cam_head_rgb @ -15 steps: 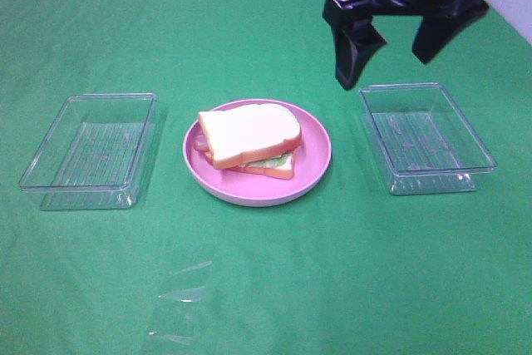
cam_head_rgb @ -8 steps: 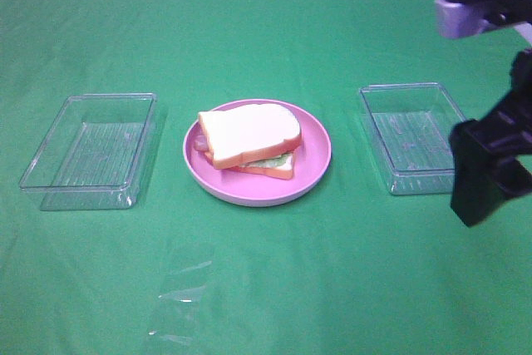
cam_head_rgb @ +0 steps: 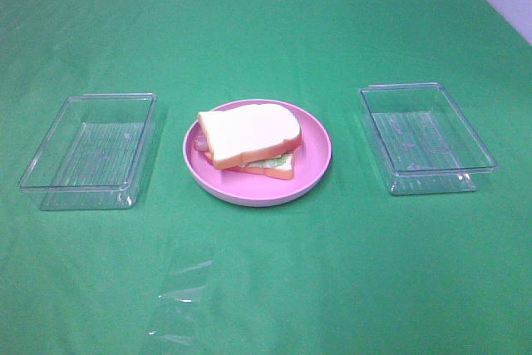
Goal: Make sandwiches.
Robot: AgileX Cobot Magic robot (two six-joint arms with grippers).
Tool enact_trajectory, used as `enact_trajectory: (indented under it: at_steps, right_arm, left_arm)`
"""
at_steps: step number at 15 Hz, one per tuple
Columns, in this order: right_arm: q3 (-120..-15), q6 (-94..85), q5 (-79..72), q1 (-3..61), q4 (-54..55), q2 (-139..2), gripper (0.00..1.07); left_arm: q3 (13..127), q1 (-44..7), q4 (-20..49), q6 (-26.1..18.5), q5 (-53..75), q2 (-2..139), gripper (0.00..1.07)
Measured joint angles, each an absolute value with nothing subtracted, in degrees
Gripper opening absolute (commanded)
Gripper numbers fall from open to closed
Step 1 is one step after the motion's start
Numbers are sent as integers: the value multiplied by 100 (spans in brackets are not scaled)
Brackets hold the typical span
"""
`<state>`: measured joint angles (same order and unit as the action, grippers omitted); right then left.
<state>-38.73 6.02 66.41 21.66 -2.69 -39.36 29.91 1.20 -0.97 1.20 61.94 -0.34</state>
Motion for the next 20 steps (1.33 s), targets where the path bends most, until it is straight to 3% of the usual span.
enact_trajectory:
  at_steps: [2,7,20]
  right_arm:
    - [-3489,52,6492,957,-304,-2550,89]
    - [-3008,-103,6354,-6,-264,-453,89]
    - [-2607,-103,6320,-97,-178,17,89]
  left_arm:
    - [2991,120,-97,120,6194,-34,100]
    - [2991,120,-97,120,6194,-34,100]
    - [2991,120,-97,120,6194,-34,100]
